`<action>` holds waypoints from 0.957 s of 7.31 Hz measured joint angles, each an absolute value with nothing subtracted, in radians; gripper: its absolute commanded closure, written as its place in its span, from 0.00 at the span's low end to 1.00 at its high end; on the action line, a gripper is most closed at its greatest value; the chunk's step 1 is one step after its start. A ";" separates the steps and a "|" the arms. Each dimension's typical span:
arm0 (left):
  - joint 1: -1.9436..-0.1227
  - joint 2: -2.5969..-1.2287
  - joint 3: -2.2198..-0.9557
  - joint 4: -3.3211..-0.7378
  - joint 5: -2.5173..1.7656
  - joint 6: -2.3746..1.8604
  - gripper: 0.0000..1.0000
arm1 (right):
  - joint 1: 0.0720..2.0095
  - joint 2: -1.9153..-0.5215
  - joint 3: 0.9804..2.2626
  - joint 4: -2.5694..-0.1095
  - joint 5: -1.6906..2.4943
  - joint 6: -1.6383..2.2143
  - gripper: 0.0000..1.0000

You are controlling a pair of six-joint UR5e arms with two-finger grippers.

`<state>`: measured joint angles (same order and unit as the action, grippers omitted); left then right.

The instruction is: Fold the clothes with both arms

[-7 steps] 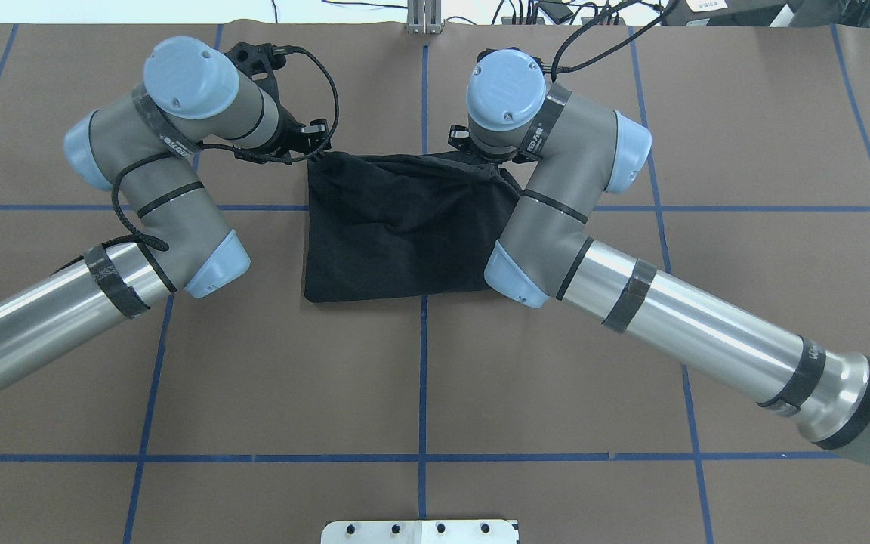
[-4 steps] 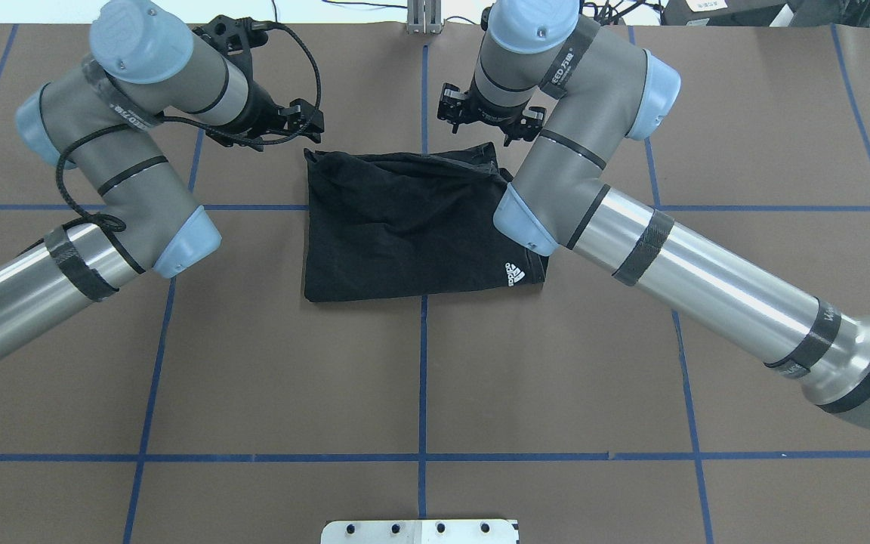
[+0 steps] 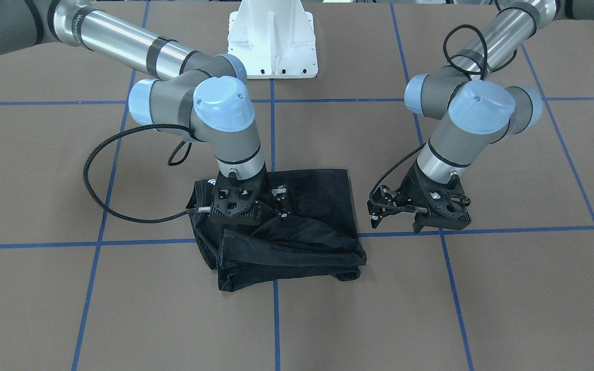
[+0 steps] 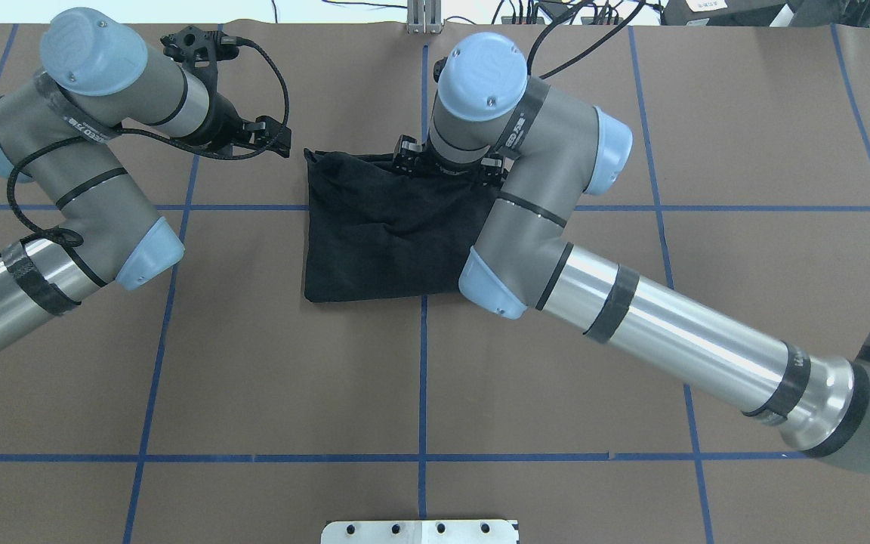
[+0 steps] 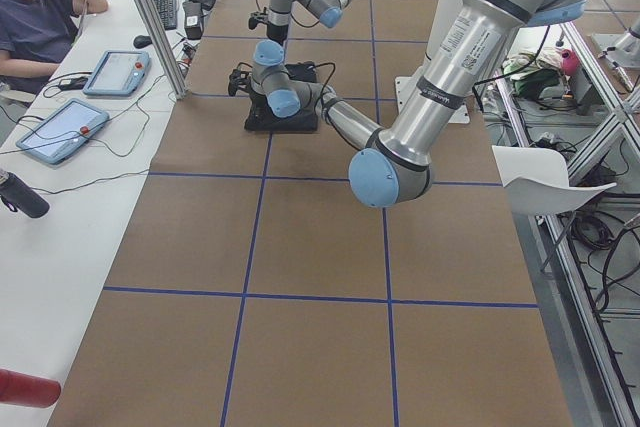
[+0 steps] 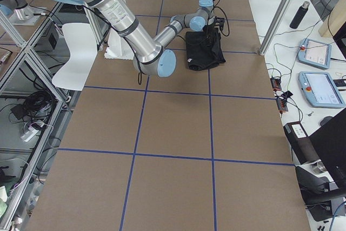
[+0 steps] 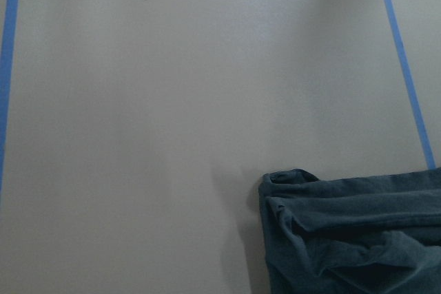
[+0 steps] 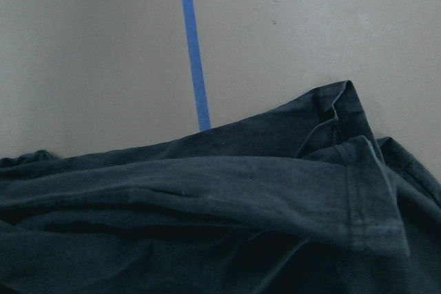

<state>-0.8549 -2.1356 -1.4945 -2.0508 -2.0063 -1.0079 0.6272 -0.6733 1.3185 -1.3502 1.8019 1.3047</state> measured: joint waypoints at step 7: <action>-0.855 -2.131 -1.496 -2.051 -2.004 -1.009 0.00 | 0.650 -0.570 1.049 -1.311 1.620 1.180 1.00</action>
